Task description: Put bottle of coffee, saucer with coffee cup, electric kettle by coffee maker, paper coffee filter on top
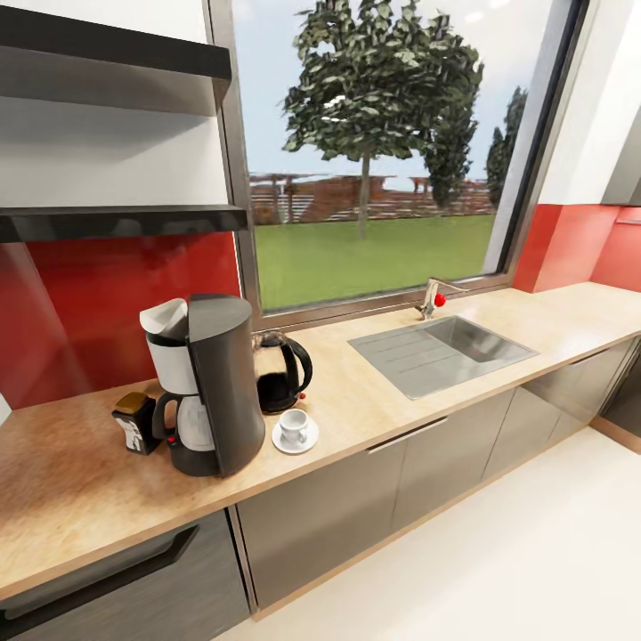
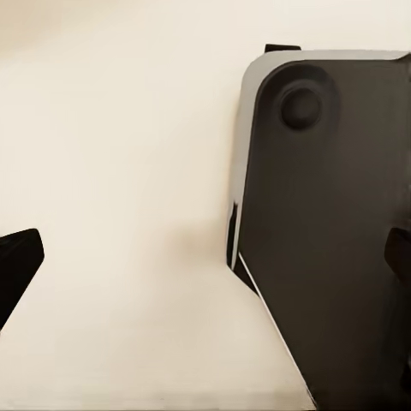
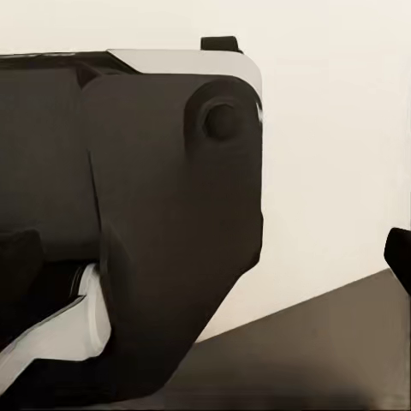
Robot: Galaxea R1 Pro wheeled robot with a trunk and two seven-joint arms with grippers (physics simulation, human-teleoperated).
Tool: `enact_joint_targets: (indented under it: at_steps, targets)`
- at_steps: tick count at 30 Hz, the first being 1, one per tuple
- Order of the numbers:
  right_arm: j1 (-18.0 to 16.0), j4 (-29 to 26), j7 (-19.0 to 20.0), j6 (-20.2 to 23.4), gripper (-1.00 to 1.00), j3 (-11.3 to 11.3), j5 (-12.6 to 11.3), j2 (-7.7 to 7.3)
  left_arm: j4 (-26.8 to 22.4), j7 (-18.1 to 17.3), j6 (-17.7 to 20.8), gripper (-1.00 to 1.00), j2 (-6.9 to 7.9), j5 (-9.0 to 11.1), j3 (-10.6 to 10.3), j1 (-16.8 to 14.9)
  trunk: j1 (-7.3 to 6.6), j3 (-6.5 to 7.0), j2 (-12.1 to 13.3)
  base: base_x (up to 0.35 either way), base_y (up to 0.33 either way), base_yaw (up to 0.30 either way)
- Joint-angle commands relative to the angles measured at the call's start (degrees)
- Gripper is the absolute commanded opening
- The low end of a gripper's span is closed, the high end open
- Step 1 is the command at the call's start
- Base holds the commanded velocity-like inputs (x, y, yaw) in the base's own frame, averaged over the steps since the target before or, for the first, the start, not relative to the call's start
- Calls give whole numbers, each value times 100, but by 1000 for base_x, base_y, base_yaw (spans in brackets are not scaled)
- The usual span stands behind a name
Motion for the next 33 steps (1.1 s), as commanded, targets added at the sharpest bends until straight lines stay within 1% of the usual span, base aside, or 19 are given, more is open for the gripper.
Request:
enact_joint_targets:
  at_steps: [1,2,3,4,6,10,25,30,33]
  targets:
    - [0,-13,-30,115,100,50,-50,-2,21,25,105,100,-1,-60,47,-8,3,-13,-13,0,0,0]
    - [4,-13,-34,226,100,50,-50,-4,28,22,379,100,-4,-57,50,-7,3,-13,-13,0,0,0]
    - [5,-13,-37,265,100,50,-50,-4,29,18,512,100,-4,-56,51,-7,3,-13,-13,0,0,0]
    - [7,-13,-40,322,100,50,-50,-7,23,13,756,100,-3,-52,56,-7,3,-13,-13,0,0,0]
    - [8,-13,-44,371,100,50,-50,-10,19,9,1008,100,-1,-48,66,-7,3,-13,-13,0,0,0]
    - [10,-21,-47,404,100,50,-50,-15,8,11,1247,100,0,-44,83,-7,3,-13,-13,0,0,0]
    - [10,-24,-49,402,100,50,-60,-14,-3,7,1265,100,1,-44,100,-7,3,-13,-13,0,0,0]
    - [10,-37,-55,387,100,45,-89,-7,-8,4,1234,100,1,-55,76,-7,3,-13,-13,0,0,0]
    - [10,-49,-55,300,100,42,-93,-4,-24,4,1219,100,1,-59,74,-7,3,-13,-13,0,0,0]
